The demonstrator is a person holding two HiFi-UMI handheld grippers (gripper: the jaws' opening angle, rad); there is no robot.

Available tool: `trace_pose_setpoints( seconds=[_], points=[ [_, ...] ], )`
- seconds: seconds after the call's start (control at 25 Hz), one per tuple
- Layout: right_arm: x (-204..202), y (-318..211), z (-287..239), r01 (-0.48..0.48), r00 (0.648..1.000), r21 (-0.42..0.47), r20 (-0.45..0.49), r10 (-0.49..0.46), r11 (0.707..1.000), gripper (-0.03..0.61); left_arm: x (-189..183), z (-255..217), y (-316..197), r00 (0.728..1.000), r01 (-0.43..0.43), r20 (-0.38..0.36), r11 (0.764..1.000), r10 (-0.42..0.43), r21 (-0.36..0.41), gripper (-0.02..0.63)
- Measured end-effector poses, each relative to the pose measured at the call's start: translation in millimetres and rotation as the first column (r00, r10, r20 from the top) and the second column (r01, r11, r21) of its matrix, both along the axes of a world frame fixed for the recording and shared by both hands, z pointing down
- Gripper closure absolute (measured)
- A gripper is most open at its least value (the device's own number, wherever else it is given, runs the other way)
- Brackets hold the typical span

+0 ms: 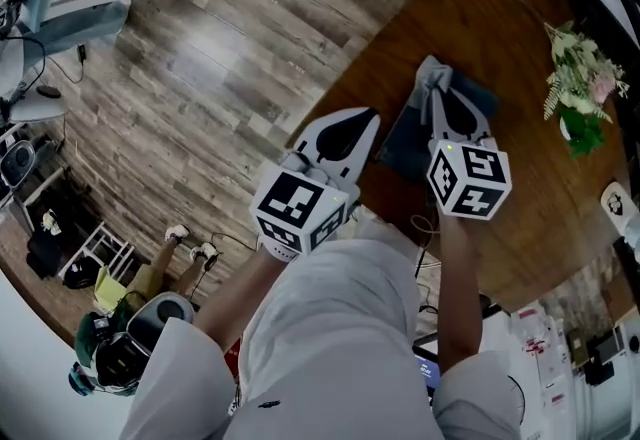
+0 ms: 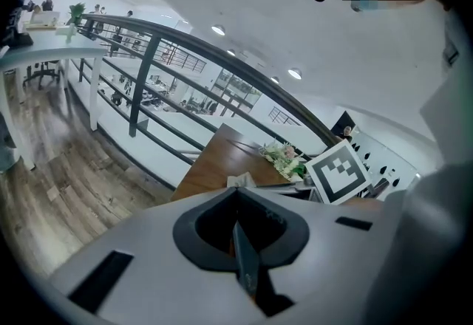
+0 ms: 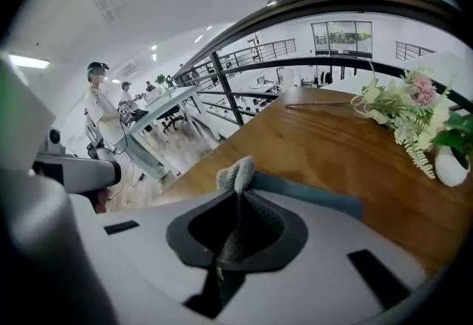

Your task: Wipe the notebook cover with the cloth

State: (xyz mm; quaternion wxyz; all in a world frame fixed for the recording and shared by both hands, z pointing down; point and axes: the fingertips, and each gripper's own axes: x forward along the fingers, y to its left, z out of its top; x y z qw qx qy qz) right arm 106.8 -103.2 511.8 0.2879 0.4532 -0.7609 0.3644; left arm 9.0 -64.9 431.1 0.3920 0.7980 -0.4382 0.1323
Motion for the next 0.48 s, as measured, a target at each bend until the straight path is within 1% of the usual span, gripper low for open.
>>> trace_pose_setpoints(
  seconds=[0.16,0.32,0.48],
  points=[
    [4,2,1,-0.030,1.000,-0.024,0.004,0.030,0.999,0.549,6,4,2,1.000,-0.009,0.001,1.000,0.009,-0.007,0.594],
    [14,0,0,-0.053,0.998,-0.014,-0.019,0.053,0.998,0.548,9,2,0,1.000,-0.024,0.005,1.000,0.024,0.003,0.594],
    [32,6,0,-0.079,0.996,-0.017,-0.030,0.078,0.997,0.548,12,3,6,0.999,-0.036,0.009,0.999,0.036,-0.004,0.594]
  ],
)
